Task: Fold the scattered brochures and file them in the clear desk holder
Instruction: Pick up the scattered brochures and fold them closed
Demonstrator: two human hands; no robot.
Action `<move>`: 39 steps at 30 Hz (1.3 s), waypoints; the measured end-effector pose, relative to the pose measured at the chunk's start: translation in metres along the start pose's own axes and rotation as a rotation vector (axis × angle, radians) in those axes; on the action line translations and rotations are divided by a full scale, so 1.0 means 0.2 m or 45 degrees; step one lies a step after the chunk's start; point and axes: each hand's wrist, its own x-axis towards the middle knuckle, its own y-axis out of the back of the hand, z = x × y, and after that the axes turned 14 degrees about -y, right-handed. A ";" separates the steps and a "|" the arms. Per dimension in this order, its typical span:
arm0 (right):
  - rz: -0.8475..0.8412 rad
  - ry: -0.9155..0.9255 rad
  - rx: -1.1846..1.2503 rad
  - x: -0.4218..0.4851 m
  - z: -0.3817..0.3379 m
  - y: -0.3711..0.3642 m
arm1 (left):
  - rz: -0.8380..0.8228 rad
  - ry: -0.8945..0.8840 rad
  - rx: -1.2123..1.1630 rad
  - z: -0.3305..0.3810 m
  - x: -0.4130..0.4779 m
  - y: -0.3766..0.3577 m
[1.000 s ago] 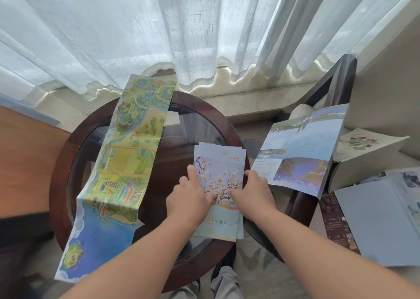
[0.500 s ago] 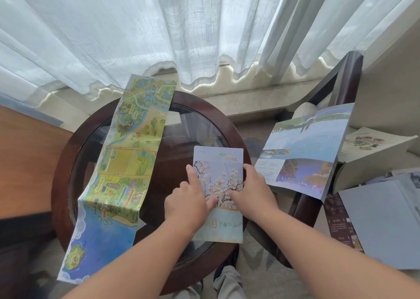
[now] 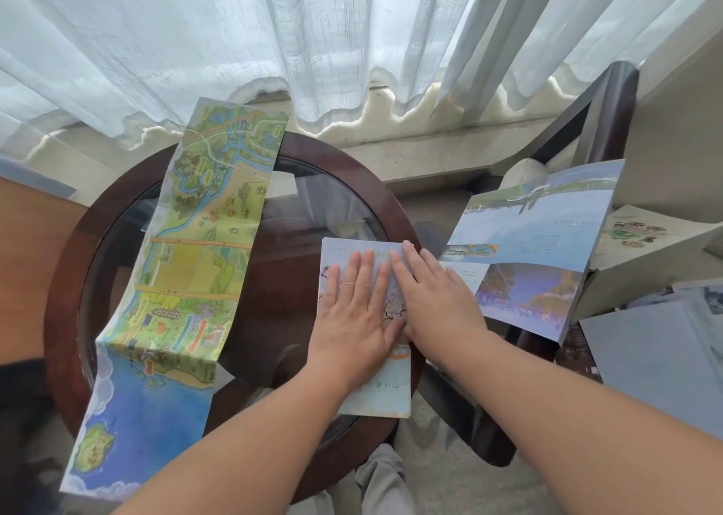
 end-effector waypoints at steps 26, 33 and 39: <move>-0.149 0.011 -0.220 -0.16 -0.33 0.00 | 0.043 0.136 -0.363 -0.34 -0.61 0.27; -0.095 0.098 -0.133 -0.17 -0.45 0.06 | 0.407 0.512 -0.345 -0.56 -0.70 0.34; -0.213 0.326 0.284 -0.24 -0.85 0.06 | 0.078 1.311 -0.347 -0.91 -0.84 0.43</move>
